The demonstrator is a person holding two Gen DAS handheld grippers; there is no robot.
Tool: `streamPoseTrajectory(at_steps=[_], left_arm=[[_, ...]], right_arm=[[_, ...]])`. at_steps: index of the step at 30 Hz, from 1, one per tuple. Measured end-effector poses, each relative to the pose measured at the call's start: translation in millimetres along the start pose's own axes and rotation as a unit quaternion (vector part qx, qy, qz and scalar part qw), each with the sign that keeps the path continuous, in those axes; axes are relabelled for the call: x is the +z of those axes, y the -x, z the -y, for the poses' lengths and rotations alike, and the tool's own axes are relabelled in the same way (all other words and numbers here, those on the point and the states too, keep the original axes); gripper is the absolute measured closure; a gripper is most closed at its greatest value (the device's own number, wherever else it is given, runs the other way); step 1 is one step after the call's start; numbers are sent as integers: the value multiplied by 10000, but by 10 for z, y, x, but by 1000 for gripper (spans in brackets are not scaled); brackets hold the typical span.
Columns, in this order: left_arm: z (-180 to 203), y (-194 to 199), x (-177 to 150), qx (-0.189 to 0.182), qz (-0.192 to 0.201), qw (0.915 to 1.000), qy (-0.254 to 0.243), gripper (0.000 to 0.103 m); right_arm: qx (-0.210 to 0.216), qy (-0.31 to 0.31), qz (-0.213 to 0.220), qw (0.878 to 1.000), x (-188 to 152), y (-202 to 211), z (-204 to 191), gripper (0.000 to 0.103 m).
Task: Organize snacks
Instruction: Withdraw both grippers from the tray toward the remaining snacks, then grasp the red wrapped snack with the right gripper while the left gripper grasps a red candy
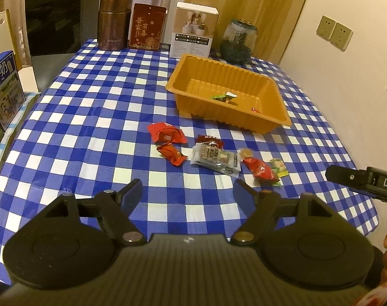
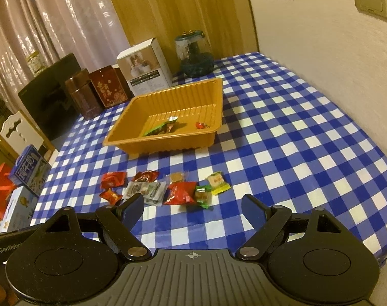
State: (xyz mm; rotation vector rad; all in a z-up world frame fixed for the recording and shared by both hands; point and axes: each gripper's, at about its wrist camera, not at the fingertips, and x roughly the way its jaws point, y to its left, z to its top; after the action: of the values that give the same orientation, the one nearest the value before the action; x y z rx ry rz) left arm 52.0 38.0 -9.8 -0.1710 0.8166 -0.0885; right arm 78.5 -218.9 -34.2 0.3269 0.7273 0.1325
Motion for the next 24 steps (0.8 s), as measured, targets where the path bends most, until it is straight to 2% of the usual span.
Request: streamPoseTrajectory(at_steps=[13,15,20,24], left_arm=[[-18,-255,40,116,-92,9999,-50,28],[-34,-308,48,136,-108,9998,-53,28],[-86,-432,55,166,-171,9997,-17,28],[-132,-533,51,186,-237,9995,44,28]], right_arm=[[76,142,-146,9998,4,-400,-20,20],[97,198,-175,9996,9,-489,-48,25],[160,236,-312,9991,13,-729,-88,48],[207,269,-401,9986,17,-905,-104,55]])
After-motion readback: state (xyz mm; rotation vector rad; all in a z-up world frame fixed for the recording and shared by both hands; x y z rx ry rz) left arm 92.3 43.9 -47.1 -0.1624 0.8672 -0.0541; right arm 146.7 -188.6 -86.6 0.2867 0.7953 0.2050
